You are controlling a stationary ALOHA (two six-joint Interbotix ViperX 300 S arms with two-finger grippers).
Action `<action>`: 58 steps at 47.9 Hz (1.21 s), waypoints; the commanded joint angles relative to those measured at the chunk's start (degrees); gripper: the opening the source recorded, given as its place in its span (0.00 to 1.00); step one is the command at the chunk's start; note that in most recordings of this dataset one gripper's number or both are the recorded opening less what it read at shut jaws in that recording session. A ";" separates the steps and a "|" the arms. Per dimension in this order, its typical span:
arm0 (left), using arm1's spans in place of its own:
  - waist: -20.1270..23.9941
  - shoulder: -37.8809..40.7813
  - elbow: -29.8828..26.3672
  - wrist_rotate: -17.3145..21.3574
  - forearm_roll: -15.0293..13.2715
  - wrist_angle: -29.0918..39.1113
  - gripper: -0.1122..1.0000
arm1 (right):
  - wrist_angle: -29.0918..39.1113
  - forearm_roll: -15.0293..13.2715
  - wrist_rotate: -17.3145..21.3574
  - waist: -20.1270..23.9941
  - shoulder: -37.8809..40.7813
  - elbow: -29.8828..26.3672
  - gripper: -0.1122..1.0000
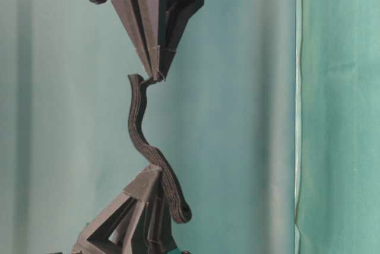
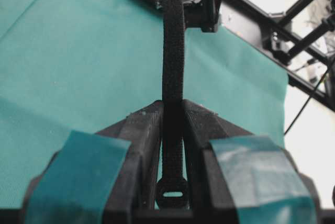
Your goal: Peel off the Velcro with your right arm.
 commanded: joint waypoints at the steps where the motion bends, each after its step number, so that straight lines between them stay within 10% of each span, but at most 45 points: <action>1: 0.26 -0.44 -1.14 0.09 -0.09 -0.62 0.19 | -0.62 -0.09 0.18 0.26 -0.35 -0.79 0.01; 58: 0.62 0.26 -1.05 0.09 -0.09 -2.46 0.19 | -0.62 -0.09 0.18 2.46 6.77 -7.29 0.01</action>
